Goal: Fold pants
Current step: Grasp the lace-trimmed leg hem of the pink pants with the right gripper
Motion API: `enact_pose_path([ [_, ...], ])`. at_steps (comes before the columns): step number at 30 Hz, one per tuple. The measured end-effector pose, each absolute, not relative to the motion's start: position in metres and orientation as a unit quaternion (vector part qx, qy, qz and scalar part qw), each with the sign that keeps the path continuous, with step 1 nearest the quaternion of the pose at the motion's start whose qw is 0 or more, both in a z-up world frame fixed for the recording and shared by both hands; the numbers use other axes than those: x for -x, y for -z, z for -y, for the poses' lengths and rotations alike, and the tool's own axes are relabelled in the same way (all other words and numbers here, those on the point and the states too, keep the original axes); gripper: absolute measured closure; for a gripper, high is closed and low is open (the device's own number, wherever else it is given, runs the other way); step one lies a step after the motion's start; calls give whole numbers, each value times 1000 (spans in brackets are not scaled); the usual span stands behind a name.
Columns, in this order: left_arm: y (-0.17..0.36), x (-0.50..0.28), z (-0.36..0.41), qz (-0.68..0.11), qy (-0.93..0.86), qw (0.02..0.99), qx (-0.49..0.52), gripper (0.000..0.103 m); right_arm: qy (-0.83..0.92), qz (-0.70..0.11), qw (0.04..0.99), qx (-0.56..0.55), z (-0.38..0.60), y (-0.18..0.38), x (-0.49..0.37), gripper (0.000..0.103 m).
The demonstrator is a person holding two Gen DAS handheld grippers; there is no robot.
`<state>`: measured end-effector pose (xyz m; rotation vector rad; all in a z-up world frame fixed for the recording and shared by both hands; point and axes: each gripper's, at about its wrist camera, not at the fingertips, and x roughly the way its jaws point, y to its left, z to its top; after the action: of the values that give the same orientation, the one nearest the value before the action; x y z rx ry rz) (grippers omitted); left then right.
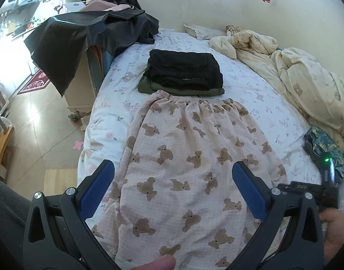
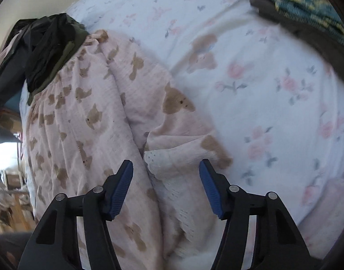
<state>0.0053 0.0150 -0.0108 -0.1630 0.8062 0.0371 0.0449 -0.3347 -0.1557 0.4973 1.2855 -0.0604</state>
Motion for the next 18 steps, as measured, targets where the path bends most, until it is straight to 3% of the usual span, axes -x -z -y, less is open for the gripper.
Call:
enact_pose_path([
  [1, 10, -5, -17, -390, -20, 917, 82, 0, 30, -599, 769, -222, 330, 162, -49, 46],
  [2, 10, -4, -20, -388, -22, 917, 84, 0, 32, -605, 767, -210, 326, 167, -52, 57],
  [3, 9, -4, -22, -387, -23, 918, 86, 0, 37, -610, 767, -196, 322, 171, -54, 74],
  [5, 10, -4, -26, -388, -25, 917, 92, 0, 44, -610, 767, -196, 325, 171, -51, 94],
  [7, 11, -6, -30, -393, -24, 913, 103, 0, 50, -597, 770, -220, 338, 162, -44, 102],
  [12, 9, -9, -28, -394, -17, 912, 114, 0, 76, -558, 796, -221, 375, 122, -14, 103],
  [18, 1, -10, -15, -384, -12, 918, 97, 0, 124, -576, 774, -234, 424, 126, 12, 103],
])
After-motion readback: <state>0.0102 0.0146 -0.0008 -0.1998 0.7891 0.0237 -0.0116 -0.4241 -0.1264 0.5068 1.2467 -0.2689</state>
